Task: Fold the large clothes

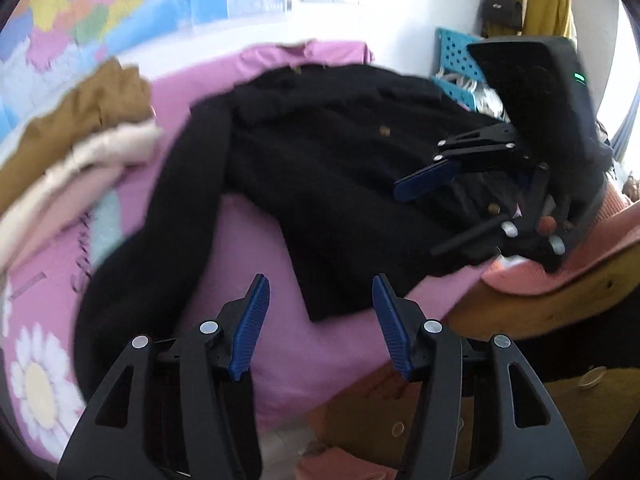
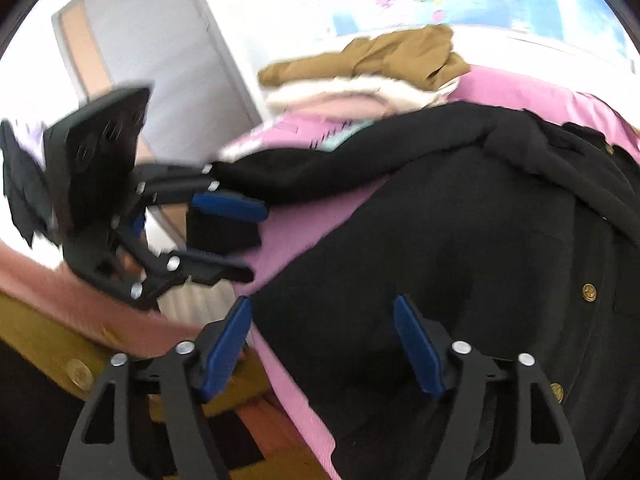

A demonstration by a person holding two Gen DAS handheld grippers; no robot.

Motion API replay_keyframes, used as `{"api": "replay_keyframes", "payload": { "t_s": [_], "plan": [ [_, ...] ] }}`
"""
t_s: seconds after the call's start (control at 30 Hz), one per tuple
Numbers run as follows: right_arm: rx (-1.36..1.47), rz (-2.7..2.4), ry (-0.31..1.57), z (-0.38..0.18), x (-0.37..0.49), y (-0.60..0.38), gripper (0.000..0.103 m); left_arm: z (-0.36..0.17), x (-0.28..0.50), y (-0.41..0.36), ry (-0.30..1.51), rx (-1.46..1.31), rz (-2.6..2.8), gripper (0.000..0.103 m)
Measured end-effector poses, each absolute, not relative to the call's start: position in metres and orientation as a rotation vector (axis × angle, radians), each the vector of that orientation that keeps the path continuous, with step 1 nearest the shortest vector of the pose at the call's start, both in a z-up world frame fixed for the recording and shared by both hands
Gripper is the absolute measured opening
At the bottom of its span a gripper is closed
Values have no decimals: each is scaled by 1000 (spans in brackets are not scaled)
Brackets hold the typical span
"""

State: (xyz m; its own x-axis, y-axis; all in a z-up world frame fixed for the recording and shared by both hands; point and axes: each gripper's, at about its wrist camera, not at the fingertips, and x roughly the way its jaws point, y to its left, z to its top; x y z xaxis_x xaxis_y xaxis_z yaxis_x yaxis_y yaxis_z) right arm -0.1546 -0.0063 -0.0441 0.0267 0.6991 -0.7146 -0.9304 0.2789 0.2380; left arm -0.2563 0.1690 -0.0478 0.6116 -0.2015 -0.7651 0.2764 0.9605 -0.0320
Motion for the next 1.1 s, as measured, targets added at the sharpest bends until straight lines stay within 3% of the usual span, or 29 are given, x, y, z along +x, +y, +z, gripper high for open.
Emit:
{"api": "replay_keyframes", "payload": {
  "t_s": [0.07,0.13,0.17,0.23,0.37,0.4,0.47,0.53,0.57,0.6,0.63,0.77,1.0,1.1],
  "plan": [
    [-402,1264,856,-54,-157,2,61,-53,-258,172,878,74,-293,53],
    [-399,1219,878,-60,-148,7,17,-56,-264,171,878,66,-317,58],
    [-335,1219,906,-58,-137,4,9,-57,-266,168,876,67,-327,61],
    [-181,1239,922,-49,-119,-6,9,-59,-268,160,861,85,-339,75],
    [-41,1259,888,-26,-104,-22,9,-63,-253,138,834,135,-314,85],
    [-45,1259,874,-22,-104,-21,9,-66,-243,135,841,133,-293,85],
    [-55,1274,865,-18,-105,-19,13,-72,-227,136,868,121,-232,71],
    [-85,1277,880,-21,-109,-13,23,-78,-215,150,918,37,-207,27],
    [-100,1277,885,-22,-111,-14,31,-78,-212,160,928,-15,-200,20],
    [-106,1275,888,-24,-113,-15,49,-78,-213,178,933,-112,-193,9],
    [-94,1274,885,-24,-113,-20,54,-78,-215,191,931,-174,-185,8],
    [-20,1155,847,-16,-97,-64,54,-83,-237,239,935,-407,-144,3],
    [111,596,818,-21,-59,-226,74,-86,-243,220,1024,-317,-135,9],
    [169,458,856,-35,-60,-282,77,-70,-253,219,955,-242,-189,48]
  ]
}}
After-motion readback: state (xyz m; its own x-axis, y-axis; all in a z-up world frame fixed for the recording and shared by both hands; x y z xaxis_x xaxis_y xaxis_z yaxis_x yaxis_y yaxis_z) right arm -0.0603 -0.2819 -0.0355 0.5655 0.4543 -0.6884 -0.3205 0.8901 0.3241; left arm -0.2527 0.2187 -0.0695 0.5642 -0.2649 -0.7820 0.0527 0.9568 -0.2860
